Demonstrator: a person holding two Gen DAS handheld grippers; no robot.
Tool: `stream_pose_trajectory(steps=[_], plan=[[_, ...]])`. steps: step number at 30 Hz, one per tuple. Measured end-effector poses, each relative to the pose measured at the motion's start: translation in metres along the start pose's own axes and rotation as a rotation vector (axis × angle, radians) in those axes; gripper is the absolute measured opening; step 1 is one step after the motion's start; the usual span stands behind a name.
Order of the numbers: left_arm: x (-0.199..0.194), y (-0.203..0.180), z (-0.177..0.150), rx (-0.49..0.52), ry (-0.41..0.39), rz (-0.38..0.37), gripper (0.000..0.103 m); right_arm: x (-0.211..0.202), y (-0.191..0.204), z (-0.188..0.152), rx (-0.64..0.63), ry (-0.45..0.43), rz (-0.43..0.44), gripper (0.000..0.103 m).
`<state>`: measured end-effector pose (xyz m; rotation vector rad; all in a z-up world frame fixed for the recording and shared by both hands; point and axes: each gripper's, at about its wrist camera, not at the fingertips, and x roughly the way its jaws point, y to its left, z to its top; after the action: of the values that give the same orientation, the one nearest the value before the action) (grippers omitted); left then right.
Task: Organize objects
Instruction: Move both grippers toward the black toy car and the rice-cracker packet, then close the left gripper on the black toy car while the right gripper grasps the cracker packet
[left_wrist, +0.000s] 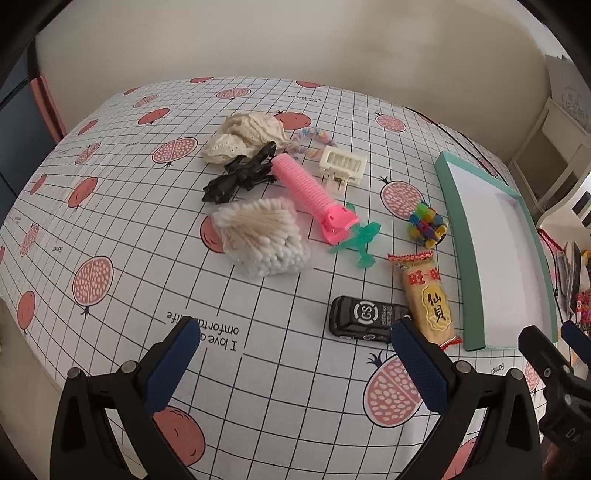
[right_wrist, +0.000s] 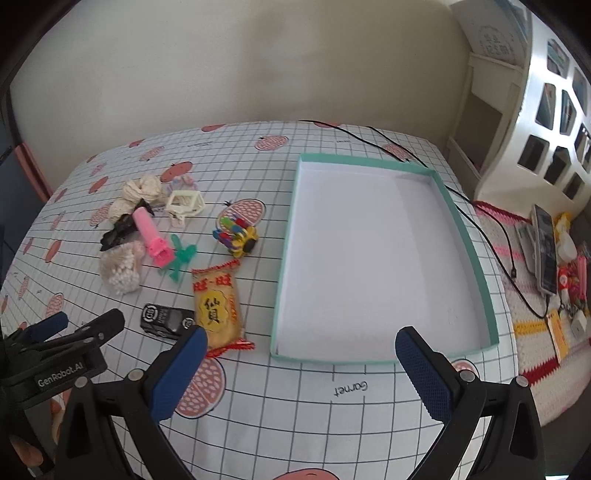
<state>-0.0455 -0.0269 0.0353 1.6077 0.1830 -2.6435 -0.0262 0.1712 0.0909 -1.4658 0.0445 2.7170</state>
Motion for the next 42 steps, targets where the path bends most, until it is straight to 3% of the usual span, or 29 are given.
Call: stream_pose_trajectory(steps=[9, 16, 20, 39, 42], plan=[[0.014, 0.013, 0.028, -0.089, 0.116, -0.028, 0.103, 0.029, 0.028, 0.024, -0.113, 0.079, 0.013, 0.097], [0.022, 0.013, 0.049, -0.108, 0.123, -0.008, 0.103, 0.047, 0.037, 0.034, -0.136, 0.112, 0.063, 0.089], [0.035, 0.013, 0.045, -0.123, 0.161, -0.029, 0.103, 0.061, 0.039, 0.029, -0.142, 0.144, 0.085, 0.082], [0.068, -0.017, 0.02, -0.238, 0.313, -0.108, 0.102, 0.083, 0.05, 0.011, -0.134, 0.234, 0.126, 0.071], [0.068, -0.027, 0.018, -0.227, 0.306, -0.09, 0.09, 0.083, 0.05, 0.011, -0.129, 0.235, 0.124, 0.071]])
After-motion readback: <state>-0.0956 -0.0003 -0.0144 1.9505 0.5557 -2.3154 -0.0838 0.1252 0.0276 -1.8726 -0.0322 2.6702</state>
